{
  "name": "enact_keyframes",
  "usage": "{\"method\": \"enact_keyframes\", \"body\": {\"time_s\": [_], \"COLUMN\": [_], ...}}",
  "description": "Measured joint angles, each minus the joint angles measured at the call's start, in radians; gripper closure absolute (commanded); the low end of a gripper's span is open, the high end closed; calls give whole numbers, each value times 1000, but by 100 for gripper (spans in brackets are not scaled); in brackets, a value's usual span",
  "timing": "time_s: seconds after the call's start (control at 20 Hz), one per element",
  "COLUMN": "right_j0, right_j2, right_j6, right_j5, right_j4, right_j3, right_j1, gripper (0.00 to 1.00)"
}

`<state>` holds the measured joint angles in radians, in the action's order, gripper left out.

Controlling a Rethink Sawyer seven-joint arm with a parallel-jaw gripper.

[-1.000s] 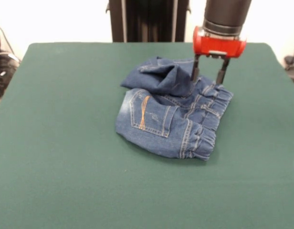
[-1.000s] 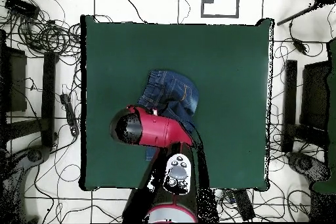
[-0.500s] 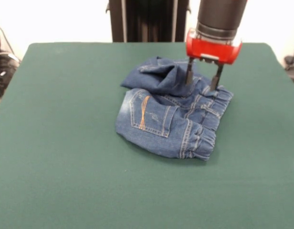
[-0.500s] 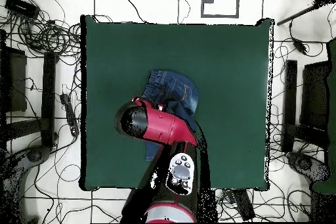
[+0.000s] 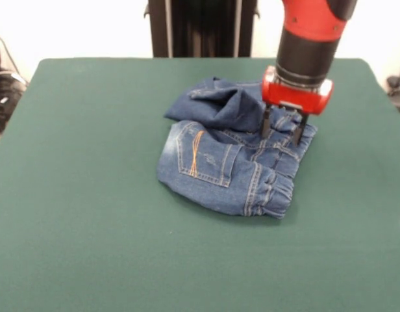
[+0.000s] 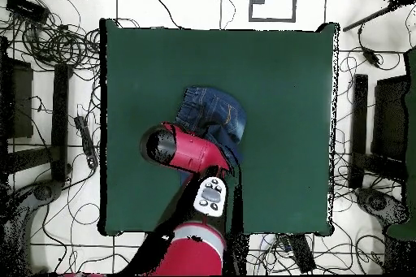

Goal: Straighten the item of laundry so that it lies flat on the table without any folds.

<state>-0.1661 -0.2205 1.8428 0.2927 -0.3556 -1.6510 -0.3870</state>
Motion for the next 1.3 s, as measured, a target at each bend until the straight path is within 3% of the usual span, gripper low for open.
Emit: {"method": "enact_keyframes", "body": {"time_s": [0.4, 1.2, 1.25, 1.3], "right_j0": [-38, -97, -99, -100], "right_j2": [-34, -102, -103, -103], "right_j6": [3, 3, 3, 3], "right_j5": [2, 17, 17, 17], "right_j4": [-66, -135, -135, -136], "right_j3": [63, 114, 116, 117], "right_j1": [78, 123, 124, 124], "gripper": [0, 0, 100, 100]}}
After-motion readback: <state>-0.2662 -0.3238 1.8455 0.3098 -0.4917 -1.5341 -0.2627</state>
